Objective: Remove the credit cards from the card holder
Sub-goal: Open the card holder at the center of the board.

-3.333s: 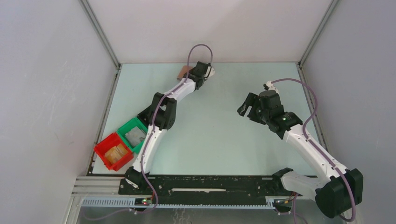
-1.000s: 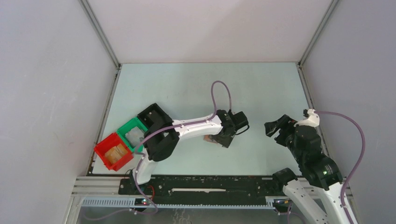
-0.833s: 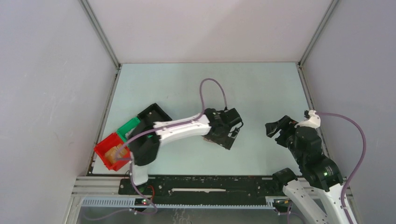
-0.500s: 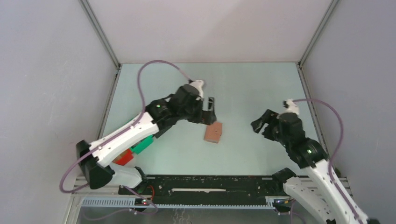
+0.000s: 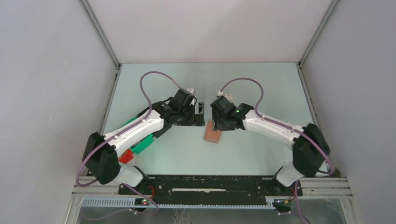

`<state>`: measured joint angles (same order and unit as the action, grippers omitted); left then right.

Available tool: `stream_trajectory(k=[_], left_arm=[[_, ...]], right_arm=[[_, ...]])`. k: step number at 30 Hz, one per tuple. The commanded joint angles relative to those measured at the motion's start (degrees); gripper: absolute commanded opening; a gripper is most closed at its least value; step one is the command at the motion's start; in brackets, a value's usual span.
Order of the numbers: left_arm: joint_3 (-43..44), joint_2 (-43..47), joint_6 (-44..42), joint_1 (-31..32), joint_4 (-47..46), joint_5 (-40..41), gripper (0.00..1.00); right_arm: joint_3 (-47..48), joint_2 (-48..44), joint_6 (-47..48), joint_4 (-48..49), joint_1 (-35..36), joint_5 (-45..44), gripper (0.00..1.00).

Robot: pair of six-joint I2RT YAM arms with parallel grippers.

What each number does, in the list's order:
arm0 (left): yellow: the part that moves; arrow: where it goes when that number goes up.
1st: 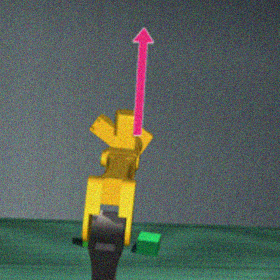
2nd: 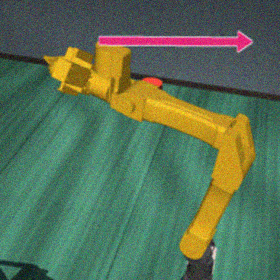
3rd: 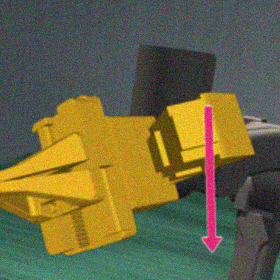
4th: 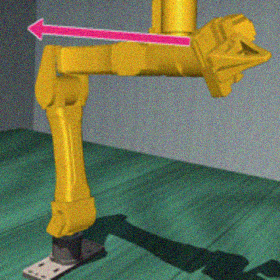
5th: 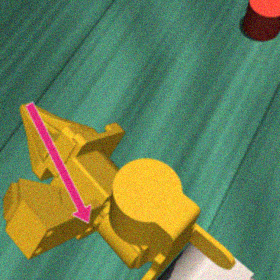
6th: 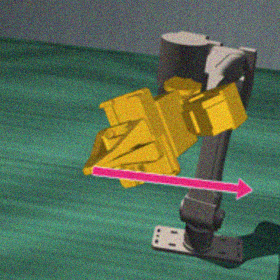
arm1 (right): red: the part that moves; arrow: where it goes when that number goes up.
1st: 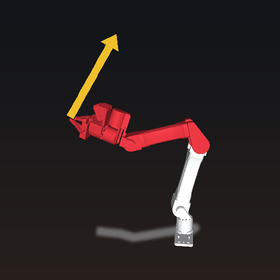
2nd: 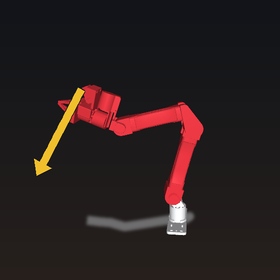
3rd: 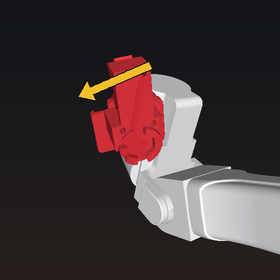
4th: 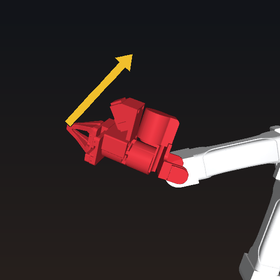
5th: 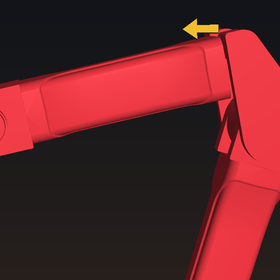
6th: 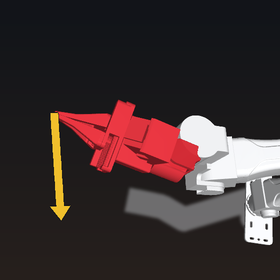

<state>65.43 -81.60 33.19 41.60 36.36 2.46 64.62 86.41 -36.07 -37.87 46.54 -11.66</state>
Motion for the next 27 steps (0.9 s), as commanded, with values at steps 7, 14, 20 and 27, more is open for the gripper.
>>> stream_trajectory(k=[7, 14, 20, 27], left_arm=[[-5.91, -0.71, 4.78, -4.61, -6.02, -8.65, 0.94], [-5.6, -3.7, 4.87, -4.7, -7.41, -10.79, 0.94], [-5.9, -5.34, 5.39, -4.73, -8.48, -12.12, 0.93], [-6.7, -6.06, 5.98, -4.71, -9.52, -13.3, 0.93]], right_arm=[[10.54, 15.32, 1.08, 0.16, 1.34, -3.27, 0.55], [11.39, 20.07, 0.49, -0.08, 1.27, -4.02, 0.52], [11.34, 22.13, -0.82, -1.22, 1.34, -7.34, 0.3], [10.56, 19.09, -0.91, -0.32, 1.36, -6.54, 0.0]])
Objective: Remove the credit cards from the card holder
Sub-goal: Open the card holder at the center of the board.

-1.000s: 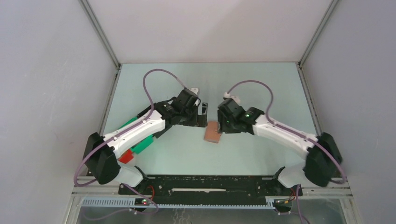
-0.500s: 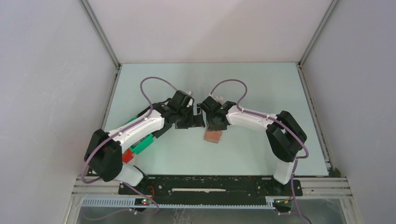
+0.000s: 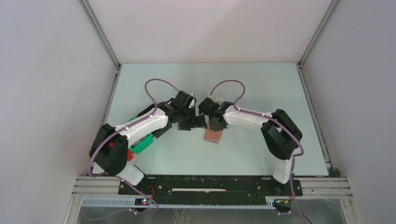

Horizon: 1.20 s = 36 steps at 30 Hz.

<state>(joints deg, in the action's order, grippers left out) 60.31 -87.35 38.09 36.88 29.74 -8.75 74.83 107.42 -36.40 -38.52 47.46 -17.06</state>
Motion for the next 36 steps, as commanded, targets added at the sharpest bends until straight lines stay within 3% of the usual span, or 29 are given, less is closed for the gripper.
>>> stream_trajectory(k=[1, 6, 14, 22, 24, 26, 27, 36], left_arm=[[-1.65, -0.43, 1.13, -0.02, -2.97, -2.21, 0.93], [-2.12, -0.42, 1.68, 0.02, -3.47, -2.72, 0.93], [-2.41, 0.74, -3.26, 0.12, -4.88, -8.43, 0.95], [-0.04, 1.26, -7.55, 0.27, -3.09, -10.69, 0.96], [1.19, 0.75, -8.87, 0.37, -1.79, -10.03, 0.96], [2.11, 0.83, -10.01, 0.38, -0.85, -9.53, 0.96], [2.43, 1.05, -10.46, 0.38, -0.56, -9.22, 0.96], [6.37, 1.54, -10.82, 2.58, 2.88, -1.17, 0.96]], right_arm=[[0.06, -2.85, -0.66, 0.54, 0.44, -0.93, 0.0], [-4.73, -10.63, -1.11, 3.62, 0.25, 0.18, 0.0], [-20.19, -26.23, -2.43, 16.83, -2.7, 5.97, 0.0], [-39.16, -37.35, -6.12, 27.22, -14.83, 16.44, 0.01], [-41.19, -37.62, -5.33, 27.05, -15.74, 16.27, 0.13], [-42.27, -37.92, -5.16, 25.62, -16.13, 15.29, 0.44], [-42.67, -38.45, -5.26, 24.77, -16.29, 14.65, 0.52], [-43.19, -49.65, -6.58, 20.66, -18.06, 13.6, 0.53]])
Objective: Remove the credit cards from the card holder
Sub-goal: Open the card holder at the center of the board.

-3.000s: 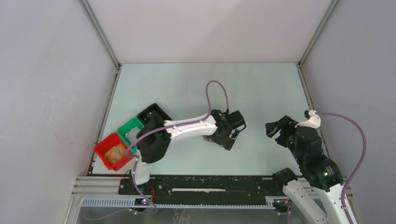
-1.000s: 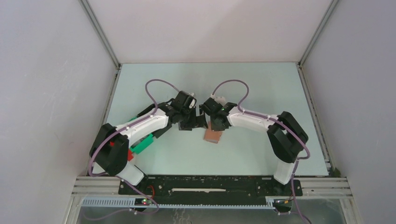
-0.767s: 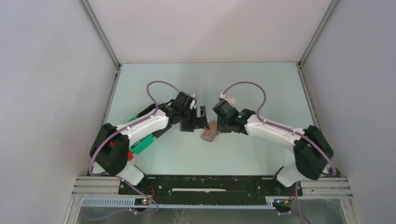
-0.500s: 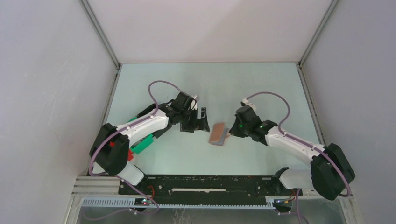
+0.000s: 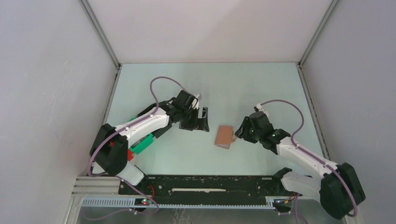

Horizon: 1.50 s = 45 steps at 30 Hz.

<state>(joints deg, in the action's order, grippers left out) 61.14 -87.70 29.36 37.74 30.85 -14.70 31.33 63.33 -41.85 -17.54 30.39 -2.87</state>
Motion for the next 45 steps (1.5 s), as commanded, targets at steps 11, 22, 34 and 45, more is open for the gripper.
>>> stream_trajectory(k=[11, 22, 34, 45], left_arm=[[8.73, 0.4, -0.47, 5.17, 3.77, 10.65, 0.94], [8.13, 1.75, -1.87, 5.15, 5.66, 12.86, 0.95], [7.65, 10.54, -0.62, 0.69, 14.27, 22.14, 0.95], [2.66, 18.55, -0.41, -1.96, 13.23, 20.01, 0.96]], right_arm=[[1.28, -6.96, -5.28, 5.87, 0.08, 7.54, 0.48], [3.21, 6.11, -5.23, 10.27, 0.46, 9.49, 0.63], [7.83, 13.91, -3.11, 19.06, 2.73, 20.3, 0.59], [21.27, 33.4, -5.43, 19.2, 9.25, 16.62, 0.59]])
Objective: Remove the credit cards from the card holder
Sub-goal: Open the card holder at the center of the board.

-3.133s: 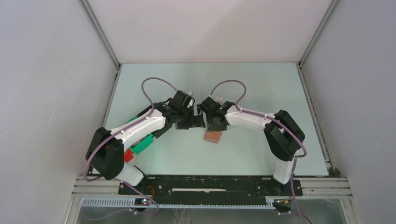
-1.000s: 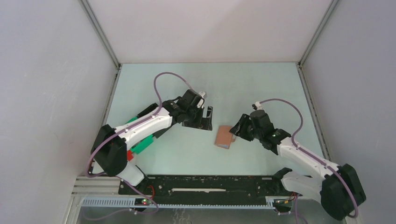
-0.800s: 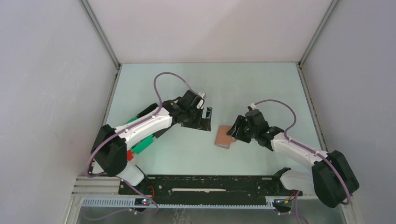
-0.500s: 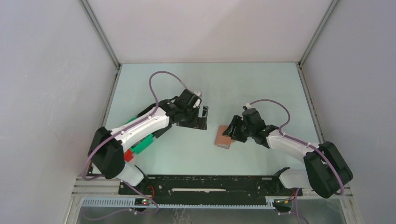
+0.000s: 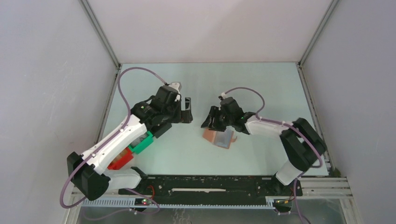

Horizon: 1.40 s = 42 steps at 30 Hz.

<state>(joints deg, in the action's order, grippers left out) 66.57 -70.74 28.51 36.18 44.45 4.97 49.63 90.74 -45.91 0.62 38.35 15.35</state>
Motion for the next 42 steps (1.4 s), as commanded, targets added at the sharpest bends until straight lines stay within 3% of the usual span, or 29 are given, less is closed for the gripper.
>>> stream_trajectory(k=[1, 6, 10, 18, 22, 24, 29, 42], left_arm=[[-3.34, 1.57, 0.63, -0.42, -0.57, 0.01, 0.96], [-5.32, 1.83, 0.92, -0.49, -1.37, -0.75, 0.96], [-5.34, 1.63, 0.77, -0.44, -2.17, -1.76, 0.96], [-5.8, -0.57, 2.7, 1.48, -8.07, -8.1, 0.95], [-1.48, -4.5, 3.2, 5.93, -8.06, -7.07, 0.94], [0.41, -6.78, 3.6, 7.18, -8.14, -7.33, 0.94], [2.04, -9.64, 4.21, 7.84, -8.93, -8.28, 0.94], [0.11, -7.4, 3.66, 7.89, -8.41, -7.27, 0.94]], right_arm=[[3.59, 7.74, -1.9, 1.5, 1.37, -0.97, 0.59], [6.06, 10.33, -2.34, 0.39, 1.56, 2.93, 0.56], [6.97, 4.18, -0.59, -4.8, 0.59, 3.31, 0.57], [0.9, -15.45, 3.07, -14.78, -5.1, -4.67, 0.59], [-3.17, -21.25, 5.14, -23.88, -7.8, -14.96, 0.59], [-4.06, -21.88, 5.82, -27.62, -8.19, -19.59, 0.63], [-6.15, -20.74, 5.74, -29.95, -8.21, -20.83, 0.71], [-8.03, -11.86, 5.4, -23.13, -8.56, -19.41, 0.5]])
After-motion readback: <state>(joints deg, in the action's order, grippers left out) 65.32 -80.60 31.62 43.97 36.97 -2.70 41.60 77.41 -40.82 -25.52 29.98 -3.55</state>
